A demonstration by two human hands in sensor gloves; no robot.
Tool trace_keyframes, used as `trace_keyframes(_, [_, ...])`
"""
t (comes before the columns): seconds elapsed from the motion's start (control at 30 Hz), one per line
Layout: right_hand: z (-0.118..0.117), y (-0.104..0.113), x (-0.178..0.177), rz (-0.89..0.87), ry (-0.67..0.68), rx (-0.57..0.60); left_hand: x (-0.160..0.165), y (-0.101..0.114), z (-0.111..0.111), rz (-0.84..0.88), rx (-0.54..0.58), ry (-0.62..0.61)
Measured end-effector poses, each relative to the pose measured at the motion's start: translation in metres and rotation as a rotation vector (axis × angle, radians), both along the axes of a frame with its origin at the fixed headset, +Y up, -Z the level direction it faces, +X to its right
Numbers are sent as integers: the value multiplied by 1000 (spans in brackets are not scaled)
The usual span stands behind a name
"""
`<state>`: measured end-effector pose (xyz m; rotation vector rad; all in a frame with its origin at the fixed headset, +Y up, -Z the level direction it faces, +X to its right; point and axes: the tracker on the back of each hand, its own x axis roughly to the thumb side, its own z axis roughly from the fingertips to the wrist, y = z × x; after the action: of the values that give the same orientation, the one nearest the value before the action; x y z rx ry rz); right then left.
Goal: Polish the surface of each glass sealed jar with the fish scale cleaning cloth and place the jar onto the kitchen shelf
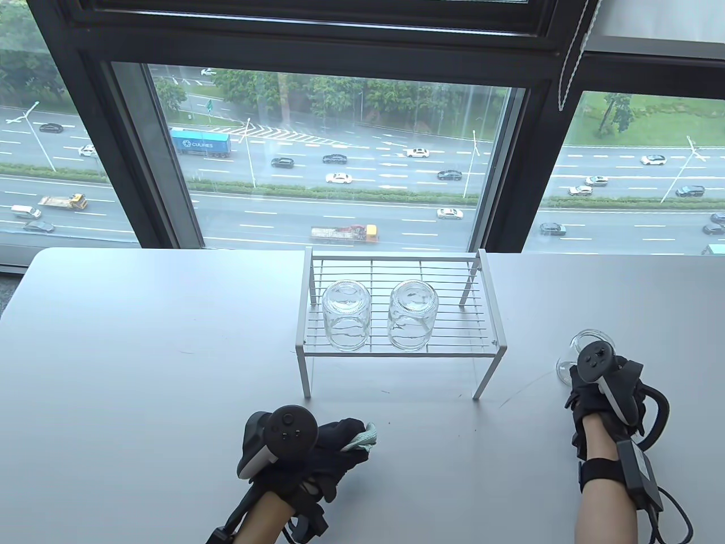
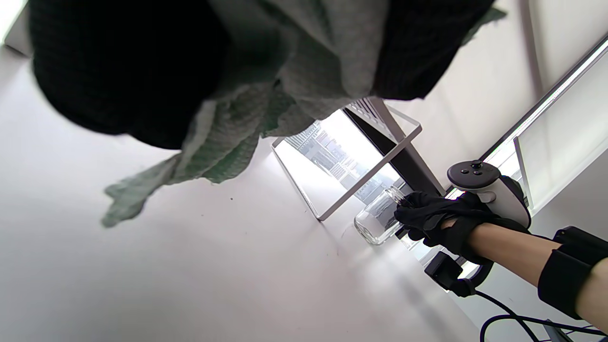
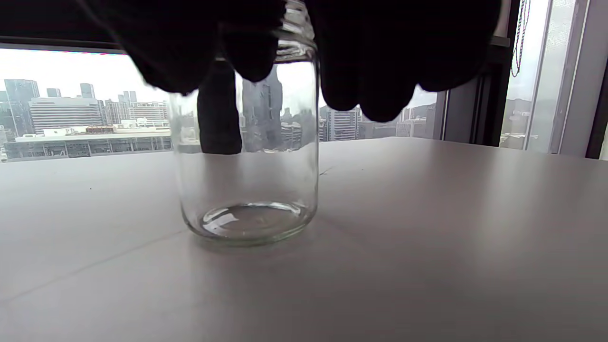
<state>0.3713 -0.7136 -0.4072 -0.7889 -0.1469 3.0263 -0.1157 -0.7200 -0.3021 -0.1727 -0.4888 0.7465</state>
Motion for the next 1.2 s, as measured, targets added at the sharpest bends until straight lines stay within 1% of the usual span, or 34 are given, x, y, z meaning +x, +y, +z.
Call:
trace_keyframes(0.07, [1,1,0,22,9,0,0,0,0,-1,-1,0])
trace_keyframes(0.17, [7,1,3,34,12,35,-1,-1,0,0,-2,1])
trace_keyframes(0.37, [27,3,8,17,95,106,1,0,0,3,11,-6])
trace_keyframes(0.5, [48,14,5,2,186,120,2,0,1,1,13,-11])
trace_keyframes(0.67, [84,27,-6,-104,300,164,1,0,0,29,10,-7])
trace_keyframes(0.83, [118,36,-32,-160,425,188,0,0,1,94,22,-7])
trace_keyframes(0.97, [134,43,-60,-199,536,196,-1,1,1,182,17,-8])
trace_keyframes(1.17, [149,56,-122,-297,756,210,-3,-1,1,356,-19,0])
trace_keyframes(1.2, [151,58,-138,-328,807,205,-4,-1,1,387,-25,5])
